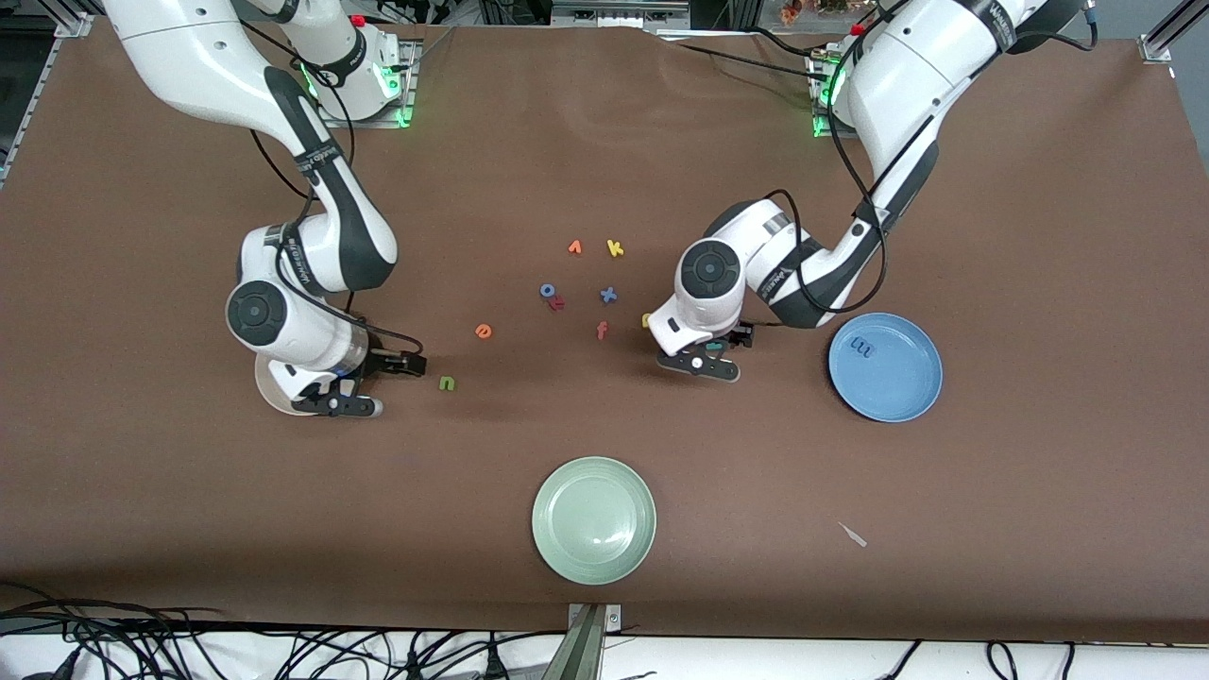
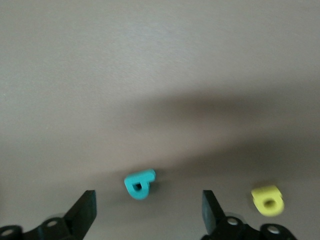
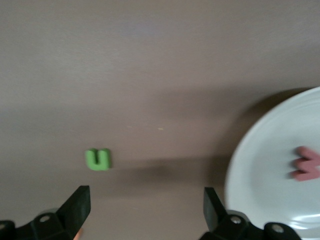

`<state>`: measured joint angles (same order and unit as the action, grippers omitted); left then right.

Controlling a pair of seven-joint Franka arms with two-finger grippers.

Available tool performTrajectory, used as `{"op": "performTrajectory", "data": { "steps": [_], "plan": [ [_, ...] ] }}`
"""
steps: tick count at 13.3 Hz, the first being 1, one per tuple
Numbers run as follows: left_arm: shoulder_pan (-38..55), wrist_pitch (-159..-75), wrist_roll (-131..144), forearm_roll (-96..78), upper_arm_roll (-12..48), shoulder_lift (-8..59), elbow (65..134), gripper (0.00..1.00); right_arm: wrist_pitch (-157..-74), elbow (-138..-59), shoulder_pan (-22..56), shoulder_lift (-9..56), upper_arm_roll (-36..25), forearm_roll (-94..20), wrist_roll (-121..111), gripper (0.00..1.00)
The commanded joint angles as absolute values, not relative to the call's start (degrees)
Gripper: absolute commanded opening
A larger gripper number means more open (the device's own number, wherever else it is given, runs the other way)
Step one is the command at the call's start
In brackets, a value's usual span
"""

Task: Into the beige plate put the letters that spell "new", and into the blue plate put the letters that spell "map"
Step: 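Pinch the teal b with the left gripper while the right gripper takes green u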

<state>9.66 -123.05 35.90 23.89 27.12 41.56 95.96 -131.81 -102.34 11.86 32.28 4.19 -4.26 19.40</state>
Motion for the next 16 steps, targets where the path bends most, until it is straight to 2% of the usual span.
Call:
{"op": "performTrajectory", "data": {
  "steps": [1,4,7,10,12,14,16],
  "plan": [
    [6.08,-129.35,39.2,26.02,27.69,40.96,100.8,0.92,-133.58,-98.53,13.0,36.38,5.54,-5.19,25.82,1.0],
    [5.71,-131.92,39.46,26.02,27.69,40.78,102.39,0.89,-135.88,-98.35,15.11,38.4,5.54,-5.01,31.1,1.0],
    [5.8,-131.92,40.87,26.02,27.69,40.87,102.48,0.73,-135.7,-97.03,15.9,39.9,5.54,-5.01,31.82,1.0],
    [5.36,-131.92,41.48,26.02,27.77,40.96,103.01,0.71,-135.62,-97.03,16.44,40.43,5.45,-4.83,31.82,0.99],
    [5.19,-131.92,42.36,26.02,27.77,40.96,103.18,0.69,-135.7,-97.03,16.35,41.04,5.36,-4.22,31.73,0.91],
    [5.27,-131.92,43.68,25.93,27.77,40.96,103.18,0.67,-135.7,-97.03,16.35,41.13,5.36,-4.22,31.73,0.76],
    [5.27,-132.01,43.86,25.93,27.77,40.96,103.18,0.59,-135.7,-97.03,16.26,41.22,5.27,-4.22,31.73,0.64]
  ]
}}
